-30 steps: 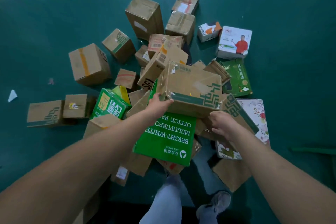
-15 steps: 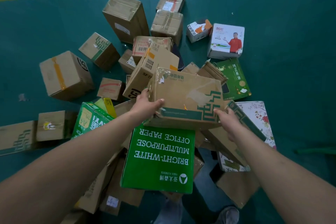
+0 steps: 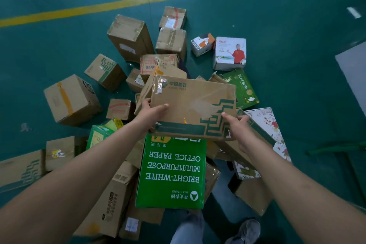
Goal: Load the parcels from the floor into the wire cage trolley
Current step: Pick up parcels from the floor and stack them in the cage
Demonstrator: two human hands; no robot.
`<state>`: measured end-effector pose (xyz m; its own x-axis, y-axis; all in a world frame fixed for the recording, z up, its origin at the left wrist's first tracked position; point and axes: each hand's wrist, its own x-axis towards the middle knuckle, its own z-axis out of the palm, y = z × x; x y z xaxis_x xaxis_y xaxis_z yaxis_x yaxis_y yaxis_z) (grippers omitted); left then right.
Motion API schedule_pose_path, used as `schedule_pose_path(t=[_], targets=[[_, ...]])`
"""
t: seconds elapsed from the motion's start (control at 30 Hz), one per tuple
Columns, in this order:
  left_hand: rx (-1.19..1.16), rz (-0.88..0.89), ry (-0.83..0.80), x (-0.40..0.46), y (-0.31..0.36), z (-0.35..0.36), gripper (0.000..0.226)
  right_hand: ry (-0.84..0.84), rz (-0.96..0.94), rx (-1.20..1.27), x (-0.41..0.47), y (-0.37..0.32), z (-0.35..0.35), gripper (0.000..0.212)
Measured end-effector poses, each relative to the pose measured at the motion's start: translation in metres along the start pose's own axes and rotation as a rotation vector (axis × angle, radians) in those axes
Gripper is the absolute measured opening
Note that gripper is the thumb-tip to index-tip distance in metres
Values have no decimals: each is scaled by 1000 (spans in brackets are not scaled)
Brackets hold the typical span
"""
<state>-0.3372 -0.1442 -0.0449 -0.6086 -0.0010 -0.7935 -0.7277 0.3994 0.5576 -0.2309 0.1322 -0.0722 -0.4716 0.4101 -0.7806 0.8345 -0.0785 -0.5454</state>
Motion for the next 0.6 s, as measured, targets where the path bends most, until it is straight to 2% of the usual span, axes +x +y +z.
schedule_pose_path(t=[0.1, 0.2, 0.3, 0.43, 0.53, 0.57, 0.6], targets=[[31, 57, 10, -41, 20, 4, 77, 47, -6, 107, -42, -7, -27, 57], [34, 104, -23, -86, 38, 15, 72, 60, -49, 119, -83, -5, -60, 99], [48, 152, -115, -126, 49, 29, 100, 62, -39, 122, -129, 12, -95, 101], [56, 160, -273, -177, 51, 45, 95, 100, 52, 232, -179, 51, -131, 138], [123, 149, -326, -203, 42, 60, 112, 202, 95, 365, -211, 98, -153, 145], [155, 156, -337, -202, 36, 63, 113, 216, 96, 384, -227, 107, -155, 140], [196, 162, -344, -209, 31, 71, 113, 232, 88, 397, -248, 118, -157, 125]])
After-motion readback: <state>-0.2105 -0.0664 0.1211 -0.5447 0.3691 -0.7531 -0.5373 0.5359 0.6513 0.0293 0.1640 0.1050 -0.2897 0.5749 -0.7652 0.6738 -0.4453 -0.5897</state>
